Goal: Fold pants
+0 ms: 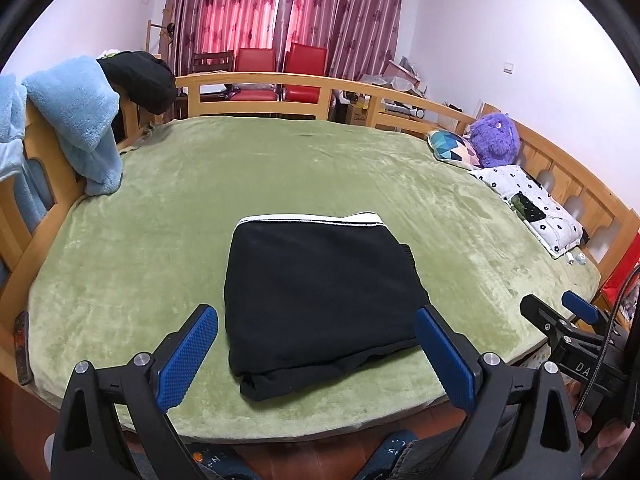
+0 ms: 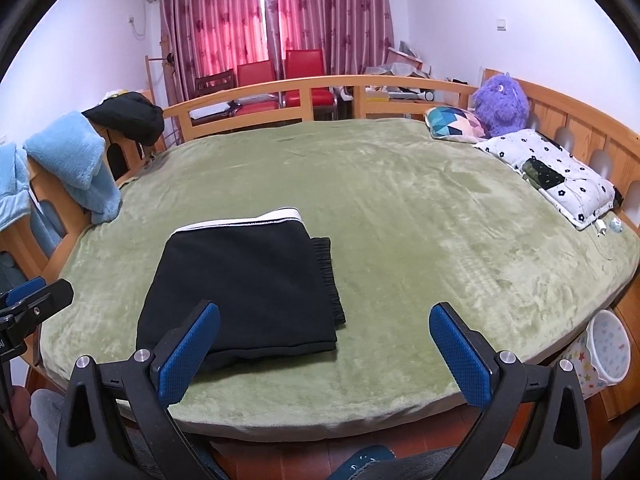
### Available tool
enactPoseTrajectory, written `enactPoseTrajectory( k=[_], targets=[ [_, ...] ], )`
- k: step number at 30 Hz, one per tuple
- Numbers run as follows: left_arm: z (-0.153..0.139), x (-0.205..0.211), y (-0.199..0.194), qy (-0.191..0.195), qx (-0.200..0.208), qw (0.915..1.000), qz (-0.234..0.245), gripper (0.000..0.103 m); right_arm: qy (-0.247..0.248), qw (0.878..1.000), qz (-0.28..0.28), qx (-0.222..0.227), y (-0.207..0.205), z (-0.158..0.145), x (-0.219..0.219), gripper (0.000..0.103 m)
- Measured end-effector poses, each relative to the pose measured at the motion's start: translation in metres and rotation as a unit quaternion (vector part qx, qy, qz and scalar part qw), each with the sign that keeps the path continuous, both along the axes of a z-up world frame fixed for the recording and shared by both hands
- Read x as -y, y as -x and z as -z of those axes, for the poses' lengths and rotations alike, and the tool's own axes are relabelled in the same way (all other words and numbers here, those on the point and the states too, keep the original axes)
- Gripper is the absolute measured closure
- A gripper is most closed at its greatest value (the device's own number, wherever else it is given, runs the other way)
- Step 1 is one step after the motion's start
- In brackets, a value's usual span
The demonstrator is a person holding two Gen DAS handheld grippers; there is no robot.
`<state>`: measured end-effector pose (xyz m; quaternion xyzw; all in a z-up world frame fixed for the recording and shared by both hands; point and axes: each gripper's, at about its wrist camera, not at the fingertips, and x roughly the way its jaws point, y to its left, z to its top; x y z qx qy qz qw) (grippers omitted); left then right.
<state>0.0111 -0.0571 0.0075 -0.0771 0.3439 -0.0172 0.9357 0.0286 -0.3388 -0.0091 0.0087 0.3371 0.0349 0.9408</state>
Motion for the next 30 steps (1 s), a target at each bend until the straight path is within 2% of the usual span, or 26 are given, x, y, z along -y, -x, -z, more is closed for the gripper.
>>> enactPoseTrajectory(
  k=[30],
  targets=[
    [0.0016,-0.0050,0.0003,0.001,0.002,1.0000,-0.008,0.003,0.010,1.000,0.001,0.006,0.0009,-0.0052,-0.0017,0.000]
  ],
)
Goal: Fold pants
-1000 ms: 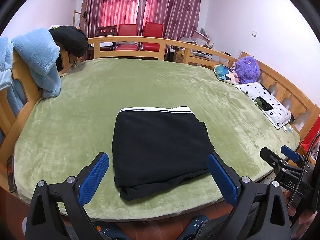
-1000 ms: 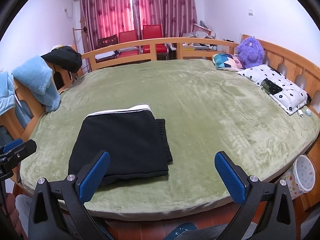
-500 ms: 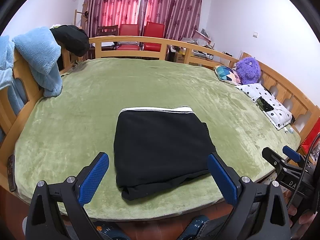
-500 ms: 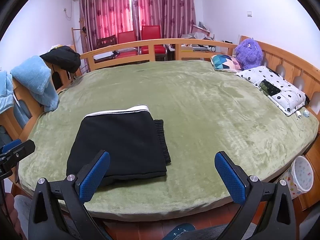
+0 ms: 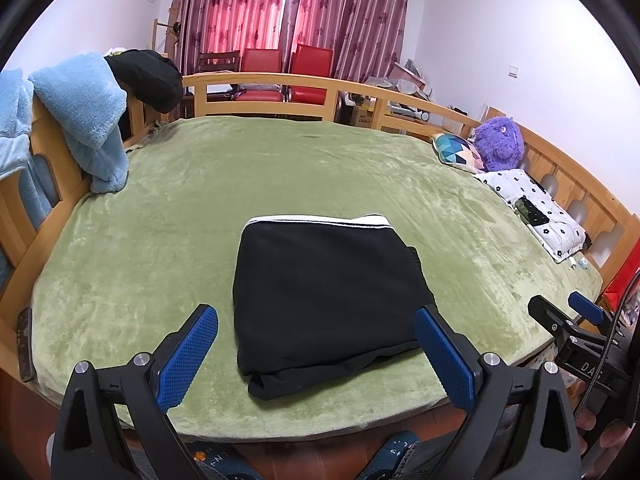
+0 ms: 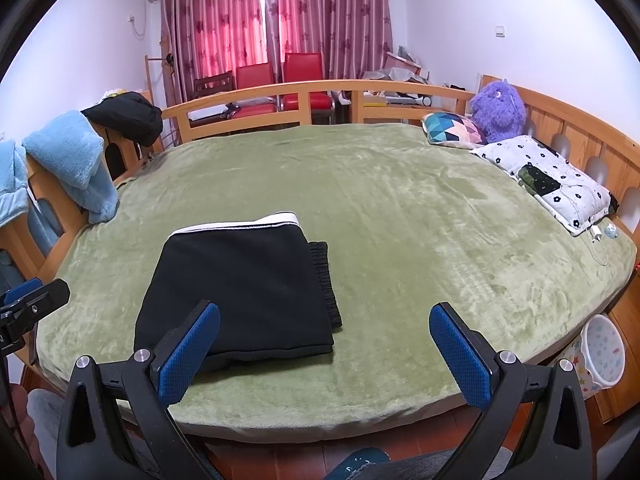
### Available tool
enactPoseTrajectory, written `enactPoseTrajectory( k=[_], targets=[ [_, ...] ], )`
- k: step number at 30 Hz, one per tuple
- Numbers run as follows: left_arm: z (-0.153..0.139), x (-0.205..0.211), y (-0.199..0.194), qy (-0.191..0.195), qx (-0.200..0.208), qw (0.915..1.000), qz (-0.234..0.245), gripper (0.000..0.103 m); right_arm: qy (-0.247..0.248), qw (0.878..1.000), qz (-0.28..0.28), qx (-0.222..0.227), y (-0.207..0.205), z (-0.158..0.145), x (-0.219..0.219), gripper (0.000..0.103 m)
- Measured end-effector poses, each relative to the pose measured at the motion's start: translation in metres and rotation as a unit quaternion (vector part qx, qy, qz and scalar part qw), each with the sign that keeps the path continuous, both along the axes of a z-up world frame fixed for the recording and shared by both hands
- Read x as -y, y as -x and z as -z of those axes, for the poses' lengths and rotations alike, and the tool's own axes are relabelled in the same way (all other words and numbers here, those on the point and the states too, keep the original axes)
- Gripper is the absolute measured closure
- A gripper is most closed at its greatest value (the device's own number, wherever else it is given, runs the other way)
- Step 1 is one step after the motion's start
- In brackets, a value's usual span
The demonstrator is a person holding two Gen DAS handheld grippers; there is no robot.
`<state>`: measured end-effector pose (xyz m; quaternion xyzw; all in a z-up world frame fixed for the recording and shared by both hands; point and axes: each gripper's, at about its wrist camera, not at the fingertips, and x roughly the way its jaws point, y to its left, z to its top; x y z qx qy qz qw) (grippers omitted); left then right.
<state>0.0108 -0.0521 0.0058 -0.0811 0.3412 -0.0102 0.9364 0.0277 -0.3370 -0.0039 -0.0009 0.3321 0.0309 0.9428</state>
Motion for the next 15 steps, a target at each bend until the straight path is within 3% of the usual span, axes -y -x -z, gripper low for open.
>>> enactPoseTrajectory(
  k=[15],
  targets=[
    [-0.0010,-0.0003,0.0011,-0.003,0.000,1.0000,-0.001,0.003,0.004,1.000,0.000,0.001,0.0004,0.0000,0.0000,0.000]
  ],
)
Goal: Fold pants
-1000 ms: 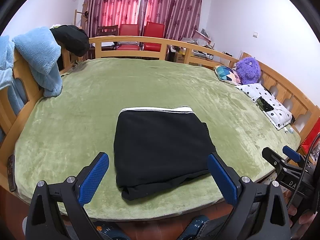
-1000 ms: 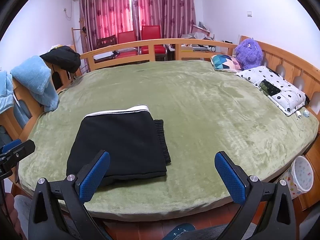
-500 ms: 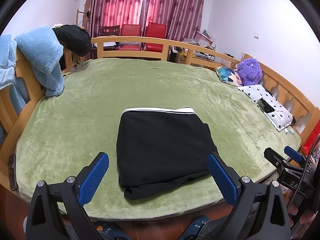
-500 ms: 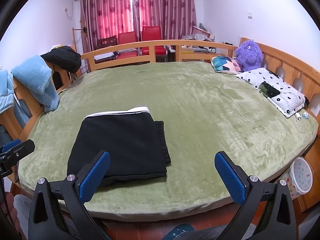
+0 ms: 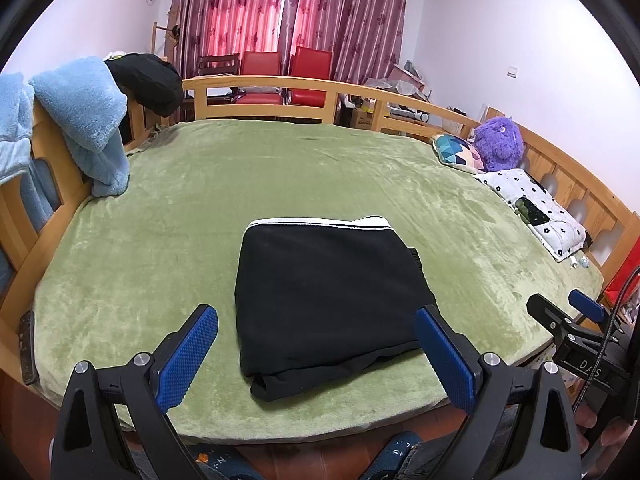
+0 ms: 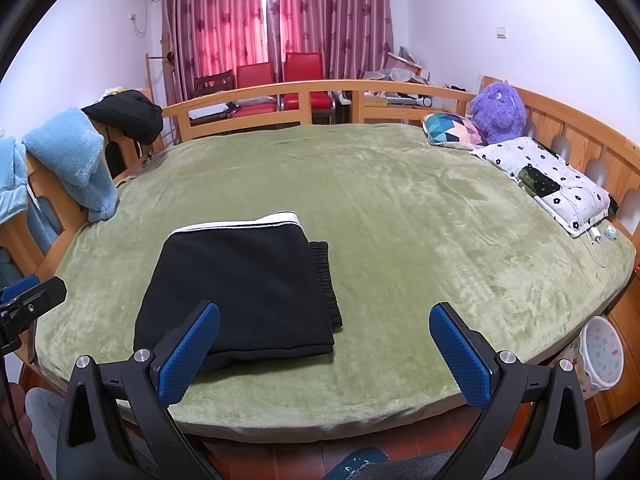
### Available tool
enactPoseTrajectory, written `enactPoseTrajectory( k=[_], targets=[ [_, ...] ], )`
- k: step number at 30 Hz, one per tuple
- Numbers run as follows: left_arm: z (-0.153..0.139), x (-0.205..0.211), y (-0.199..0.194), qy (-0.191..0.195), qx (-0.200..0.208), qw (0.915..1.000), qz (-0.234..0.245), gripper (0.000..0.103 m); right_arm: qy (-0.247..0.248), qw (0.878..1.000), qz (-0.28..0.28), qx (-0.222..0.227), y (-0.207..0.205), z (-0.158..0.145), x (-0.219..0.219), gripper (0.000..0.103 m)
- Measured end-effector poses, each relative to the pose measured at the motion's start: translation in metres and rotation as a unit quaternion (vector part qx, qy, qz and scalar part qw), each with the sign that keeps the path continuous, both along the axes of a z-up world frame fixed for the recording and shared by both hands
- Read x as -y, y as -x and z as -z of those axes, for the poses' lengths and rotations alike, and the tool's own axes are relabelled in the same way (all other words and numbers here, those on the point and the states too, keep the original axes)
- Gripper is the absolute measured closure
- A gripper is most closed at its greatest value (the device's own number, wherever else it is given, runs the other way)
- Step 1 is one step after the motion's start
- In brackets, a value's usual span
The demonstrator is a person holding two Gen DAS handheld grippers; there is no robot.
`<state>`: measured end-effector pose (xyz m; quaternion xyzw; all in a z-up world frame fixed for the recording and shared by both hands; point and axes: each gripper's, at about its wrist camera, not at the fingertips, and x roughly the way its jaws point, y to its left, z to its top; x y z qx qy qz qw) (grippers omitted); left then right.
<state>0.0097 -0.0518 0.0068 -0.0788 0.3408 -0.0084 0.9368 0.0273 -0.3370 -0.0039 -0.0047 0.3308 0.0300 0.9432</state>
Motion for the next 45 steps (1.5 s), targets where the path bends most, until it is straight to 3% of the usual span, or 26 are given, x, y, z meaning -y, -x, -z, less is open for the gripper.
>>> enactPoseTrajectory(
  k=[45],
  targets=[
    [-0.003,-0.013,-0.002,-0.001,0.003,1.0000,-0.006,0.003,-0.004,1.000,-0.001,-0.004,-0.011,0.005,0.001,0.000]
  ],
)
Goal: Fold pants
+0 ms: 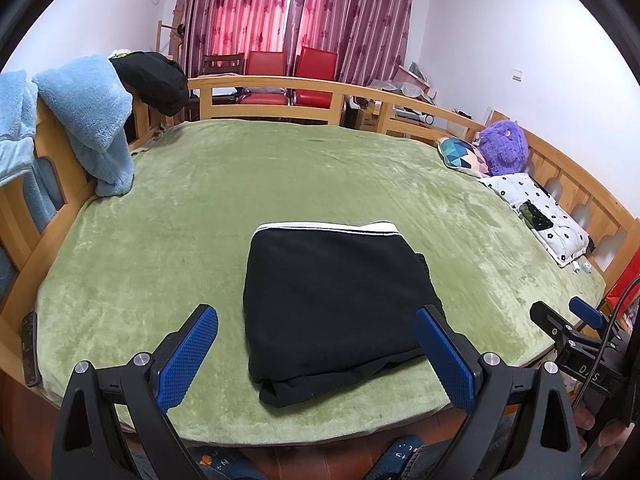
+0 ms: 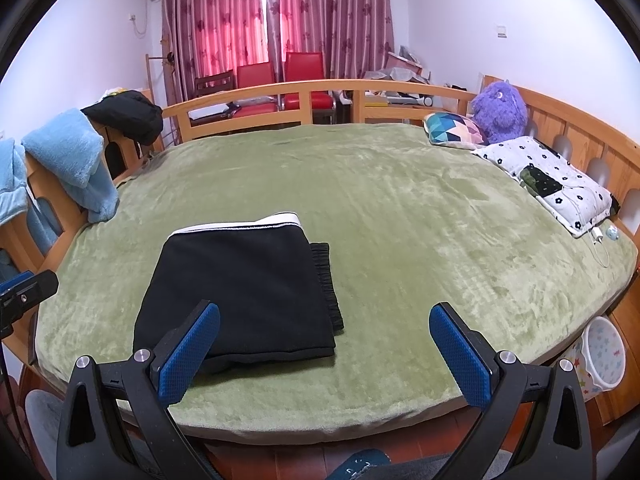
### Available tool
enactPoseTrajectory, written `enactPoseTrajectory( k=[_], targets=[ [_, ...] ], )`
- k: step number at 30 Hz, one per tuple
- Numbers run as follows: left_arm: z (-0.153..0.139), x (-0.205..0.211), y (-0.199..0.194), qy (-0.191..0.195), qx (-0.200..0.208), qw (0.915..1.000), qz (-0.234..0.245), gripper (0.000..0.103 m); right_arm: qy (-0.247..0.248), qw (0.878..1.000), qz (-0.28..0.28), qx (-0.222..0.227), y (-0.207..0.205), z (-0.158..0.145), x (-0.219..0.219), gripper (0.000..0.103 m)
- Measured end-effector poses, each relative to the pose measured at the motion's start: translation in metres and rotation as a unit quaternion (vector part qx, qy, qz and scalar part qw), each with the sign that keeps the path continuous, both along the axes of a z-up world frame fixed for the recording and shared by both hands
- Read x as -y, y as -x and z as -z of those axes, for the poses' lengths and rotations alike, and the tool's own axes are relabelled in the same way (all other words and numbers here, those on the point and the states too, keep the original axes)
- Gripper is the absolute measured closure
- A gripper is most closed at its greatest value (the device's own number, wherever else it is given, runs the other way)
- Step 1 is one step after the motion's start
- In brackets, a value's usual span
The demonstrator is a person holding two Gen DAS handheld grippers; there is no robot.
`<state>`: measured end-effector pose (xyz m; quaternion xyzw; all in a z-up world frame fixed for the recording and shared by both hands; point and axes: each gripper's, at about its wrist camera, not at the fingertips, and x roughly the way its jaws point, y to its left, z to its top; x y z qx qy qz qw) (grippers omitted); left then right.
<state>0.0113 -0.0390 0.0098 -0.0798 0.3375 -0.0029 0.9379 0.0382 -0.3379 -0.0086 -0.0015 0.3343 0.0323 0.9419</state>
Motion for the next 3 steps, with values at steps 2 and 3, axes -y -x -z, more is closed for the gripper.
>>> enactPoseTrajectory(
  k=[2,3],
  targets=[
    [-0.0003,0.0008,0.0004,-0.001,0.001,1.0000,0.000,0.003,0.000,1.000,0.001,-0.002,-0.0034,0.0020,-0.0007,0.000],
    [0.0000,0.0003,-0.0008,-0.004,0.002,1.0000,0.001,0.003,0.000,1.000,0.000,-0.003,-0.0044,0.0025,-0.0010,0.000]
  ],
)
